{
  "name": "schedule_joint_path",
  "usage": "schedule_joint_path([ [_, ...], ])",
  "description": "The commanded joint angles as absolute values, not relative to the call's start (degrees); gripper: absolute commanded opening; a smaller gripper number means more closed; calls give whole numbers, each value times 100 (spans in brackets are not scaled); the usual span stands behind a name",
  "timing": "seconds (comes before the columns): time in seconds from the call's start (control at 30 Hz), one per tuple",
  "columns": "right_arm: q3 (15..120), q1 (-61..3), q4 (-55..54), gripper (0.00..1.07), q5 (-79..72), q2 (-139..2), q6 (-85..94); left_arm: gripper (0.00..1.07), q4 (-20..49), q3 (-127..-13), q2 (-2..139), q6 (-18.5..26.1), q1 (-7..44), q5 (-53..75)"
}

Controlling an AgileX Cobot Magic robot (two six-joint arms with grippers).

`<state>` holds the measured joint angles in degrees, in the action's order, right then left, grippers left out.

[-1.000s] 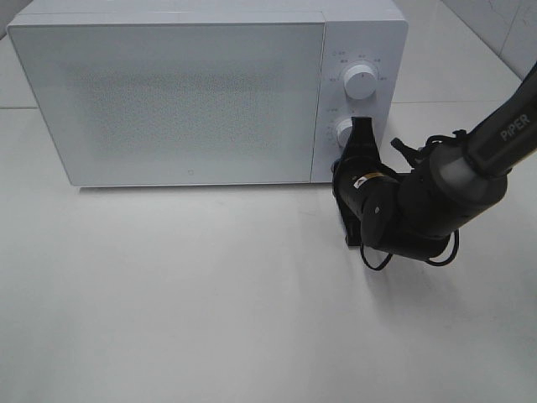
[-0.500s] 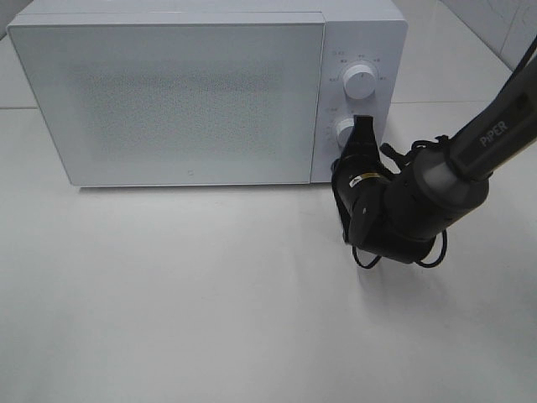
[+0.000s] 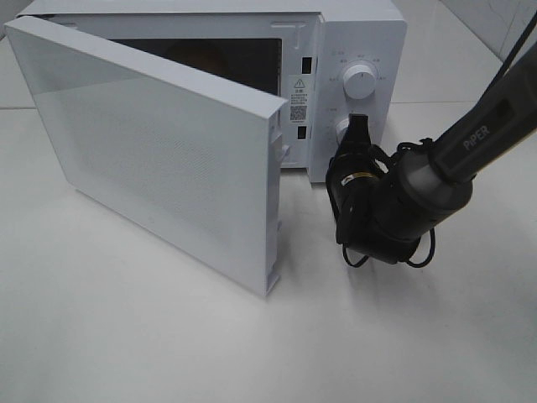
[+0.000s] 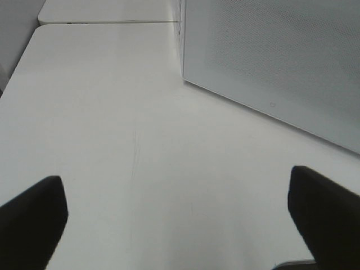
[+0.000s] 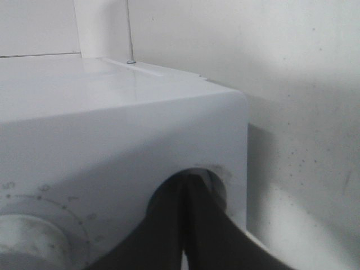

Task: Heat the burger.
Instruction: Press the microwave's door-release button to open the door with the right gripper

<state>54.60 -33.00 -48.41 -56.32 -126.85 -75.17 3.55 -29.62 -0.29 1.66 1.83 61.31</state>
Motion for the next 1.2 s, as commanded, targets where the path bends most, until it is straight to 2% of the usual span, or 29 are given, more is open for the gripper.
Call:
schedule_joint_path([
  [0.03, 5953, -3077, -4366, 0, -6320, -12674, -7368, 100, 332, -2956, -57, 115, 160, 6142],
  [0.53, 5924, -3140, -4544, 0, -5712, -12651, -7248, 100, 332, -2956, -57, 115, 160, 6142],
  [1.2, 4687, -3151, -4578, 0, -3810, -11602, -6612, 100, 332, -2956, -57, 115, 160, 6142],
])
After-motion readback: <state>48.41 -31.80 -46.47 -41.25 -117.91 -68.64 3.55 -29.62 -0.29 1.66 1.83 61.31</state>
